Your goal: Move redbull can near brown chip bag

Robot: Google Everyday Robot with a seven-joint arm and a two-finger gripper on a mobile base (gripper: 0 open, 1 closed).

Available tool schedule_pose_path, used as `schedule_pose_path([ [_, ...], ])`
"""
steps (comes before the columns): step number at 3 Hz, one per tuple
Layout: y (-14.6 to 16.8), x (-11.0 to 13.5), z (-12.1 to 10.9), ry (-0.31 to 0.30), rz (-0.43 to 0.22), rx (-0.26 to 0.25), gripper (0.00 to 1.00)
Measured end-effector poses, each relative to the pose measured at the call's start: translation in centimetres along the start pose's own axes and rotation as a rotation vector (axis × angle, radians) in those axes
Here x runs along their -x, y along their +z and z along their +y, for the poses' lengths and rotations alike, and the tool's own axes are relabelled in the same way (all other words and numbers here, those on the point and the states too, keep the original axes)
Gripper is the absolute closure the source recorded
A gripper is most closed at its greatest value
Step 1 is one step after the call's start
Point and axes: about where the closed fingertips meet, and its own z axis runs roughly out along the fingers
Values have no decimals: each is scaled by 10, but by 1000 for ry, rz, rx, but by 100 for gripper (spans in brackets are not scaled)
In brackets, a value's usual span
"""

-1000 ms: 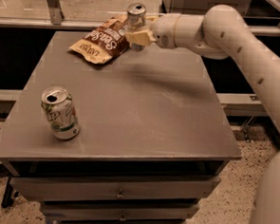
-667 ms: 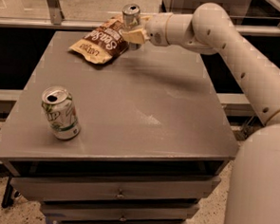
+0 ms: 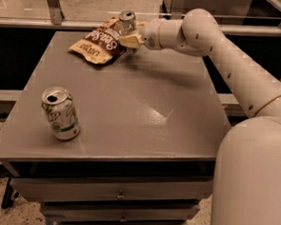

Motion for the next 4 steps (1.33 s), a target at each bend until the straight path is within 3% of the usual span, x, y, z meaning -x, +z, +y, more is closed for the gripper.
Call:
schedule_pose_path([
  [1,8,-11,4,30,9,4,100],
  [2,12,-18,7,69,27,13,82],
  [4,12,-29,11,108,59,24,35],
])
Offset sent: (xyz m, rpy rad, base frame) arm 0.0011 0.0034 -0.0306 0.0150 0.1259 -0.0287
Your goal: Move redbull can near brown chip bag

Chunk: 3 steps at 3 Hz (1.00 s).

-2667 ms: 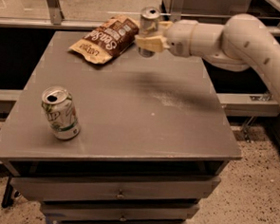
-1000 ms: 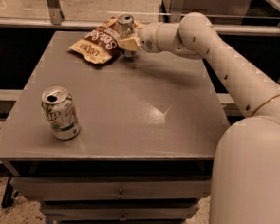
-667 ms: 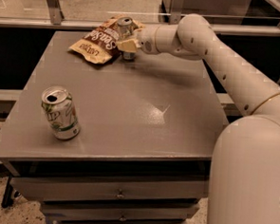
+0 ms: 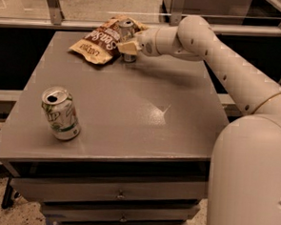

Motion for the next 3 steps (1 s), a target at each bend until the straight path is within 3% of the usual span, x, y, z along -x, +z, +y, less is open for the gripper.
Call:
schedule_pose_path([
  [1,-3,-3,2,9,9,5,12],
  [2,-6,-5,3,16,14,10,0],
  [3,-15,-4,7,19,6,17,0],
])
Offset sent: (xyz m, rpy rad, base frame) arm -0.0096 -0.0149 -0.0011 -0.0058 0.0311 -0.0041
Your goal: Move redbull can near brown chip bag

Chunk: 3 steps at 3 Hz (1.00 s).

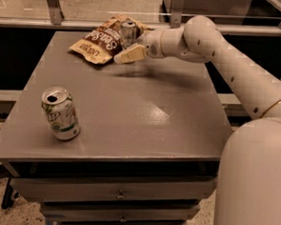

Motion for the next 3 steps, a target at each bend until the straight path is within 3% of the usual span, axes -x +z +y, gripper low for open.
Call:
schedule_pose_path([
  [1,-31,3,1,16,-71,-9,0],
  [2,-102,16,1,-10,-178,-14,0],
  [3,-175,28,3,-77,-249,0,0],
])
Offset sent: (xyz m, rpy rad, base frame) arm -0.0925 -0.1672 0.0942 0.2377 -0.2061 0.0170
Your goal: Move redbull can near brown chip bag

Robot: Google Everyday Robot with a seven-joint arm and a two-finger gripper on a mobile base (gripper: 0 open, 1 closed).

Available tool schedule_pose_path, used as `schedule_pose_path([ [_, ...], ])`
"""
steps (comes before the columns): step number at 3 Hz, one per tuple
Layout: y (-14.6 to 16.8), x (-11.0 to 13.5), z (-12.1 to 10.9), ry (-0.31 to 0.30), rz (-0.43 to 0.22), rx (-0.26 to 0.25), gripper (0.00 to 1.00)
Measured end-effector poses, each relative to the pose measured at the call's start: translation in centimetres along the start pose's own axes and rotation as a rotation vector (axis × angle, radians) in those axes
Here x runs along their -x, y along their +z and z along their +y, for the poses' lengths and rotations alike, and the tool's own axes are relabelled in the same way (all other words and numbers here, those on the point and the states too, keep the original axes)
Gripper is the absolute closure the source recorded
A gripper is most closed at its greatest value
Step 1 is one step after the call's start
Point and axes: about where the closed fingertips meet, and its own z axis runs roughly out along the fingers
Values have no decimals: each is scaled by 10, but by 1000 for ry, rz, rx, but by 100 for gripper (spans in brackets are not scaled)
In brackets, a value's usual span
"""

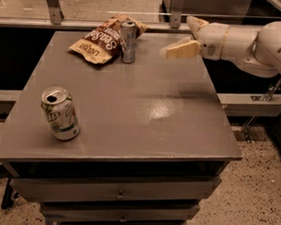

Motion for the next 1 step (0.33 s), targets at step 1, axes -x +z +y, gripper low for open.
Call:
schedule_pose_path([
  [1,-6,0,5,-5,1,20,0],
])
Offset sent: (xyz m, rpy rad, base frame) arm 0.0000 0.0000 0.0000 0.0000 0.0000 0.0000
